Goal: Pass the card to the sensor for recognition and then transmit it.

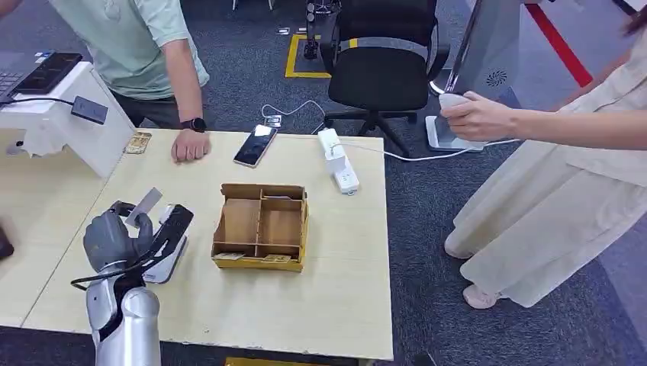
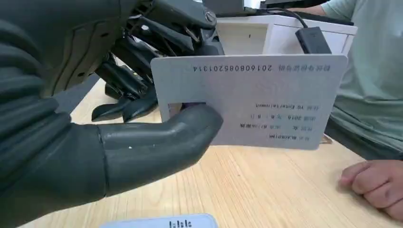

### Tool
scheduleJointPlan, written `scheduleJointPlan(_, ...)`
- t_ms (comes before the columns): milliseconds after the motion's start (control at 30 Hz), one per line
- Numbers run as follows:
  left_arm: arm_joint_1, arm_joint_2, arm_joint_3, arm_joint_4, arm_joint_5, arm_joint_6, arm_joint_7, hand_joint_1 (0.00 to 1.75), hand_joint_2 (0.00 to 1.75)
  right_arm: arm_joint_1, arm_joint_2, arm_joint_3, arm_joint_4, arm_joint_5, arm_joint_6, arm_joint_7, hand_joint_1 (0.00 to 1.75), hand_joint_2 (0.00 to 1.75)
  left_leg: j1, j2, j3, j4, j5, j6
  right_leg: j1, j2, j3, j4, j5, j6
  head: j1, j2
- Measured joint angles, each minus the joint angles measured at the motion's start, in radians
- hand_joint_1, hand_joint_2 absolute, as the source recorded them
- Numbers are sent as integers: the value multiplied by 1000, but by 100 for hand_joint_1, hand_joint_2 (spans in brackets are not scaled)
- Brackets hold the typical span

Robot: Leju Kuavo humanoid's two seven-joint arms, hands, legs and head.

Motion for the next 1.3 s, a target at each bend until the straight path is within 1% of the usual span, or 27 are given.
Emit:
scheduleJointPlan(167,23,7,-16,-1,34,-44,0,175,175,-2,0,0,5,0,-2,0,0,0,0,0,0,0,0,0,0,0,0,0,0,0,0,0)
scheduleJointPlan(267,31,8,-16,-7,71,-53,-11,175,175,-3,0,1,8,0,-2,0,0,0,0,0,0,0,0,0,0,0,0,0,0,0,0,0)
scheduleJointPlan(433,38,11,-16,-15,78,-53,-14,175,175,-5,0,1,13,0,-2,0,0,0,0,0,0,0,0,0,0,0,0,0,0,0,0,0)
scheduleJointPlan(500,38,11,-18,-24,67,-37,-31,175,175,-6,0,4,15,0,-2,-1,0,0,0,0,0,0,0,0,0,0,0,0,0,0,0,0)
scheduleJointPlan(567,33,11,-28,-37,33,-11,-32,175,175,-8,0,10,19,0,-2,-1,0,0,0,0,0,0,0,0,0,0,0,0,0,0,0,0)
scheduleJointPlan(733,-27,10,-45,-50,-64,49,21,175,175,-22,0,30,34,0,-3,0,0,0,0,0,0,0,0,0,0,0,0,0,0,0,0,0)
scheduleJointPlan(833,-55,6,-47,-63,-85,74,31,175,175,-24,0,33,42,0,-3,5,0,0,0,0,0,0,0,0,0,0,0,0,0,0,0,0)
scheduleJointPlan(1033,-83,-2,-47,-75,-99,87,33,175,175,-23,0,39,48,0,-2,14,0,0,0,0,0,0,0,0,0,0,-1,0,0,0,0,0)
scheduleJointPlan(1133,-95,-7,-47,-75,-99,85,42,175,175,-22,0,43,50,0,-2,19,0,0,0,0,0,0,0,0,0,0,-1,0,0,0,0,0)
scheduleJointPlan(1300,-104,-18,-47,-75,-91,83,42,175,175,-18,0,47,50,0,-2,19,0,0,0,0,0,0,0,0,0,0,-1,0,0,0,0,0)
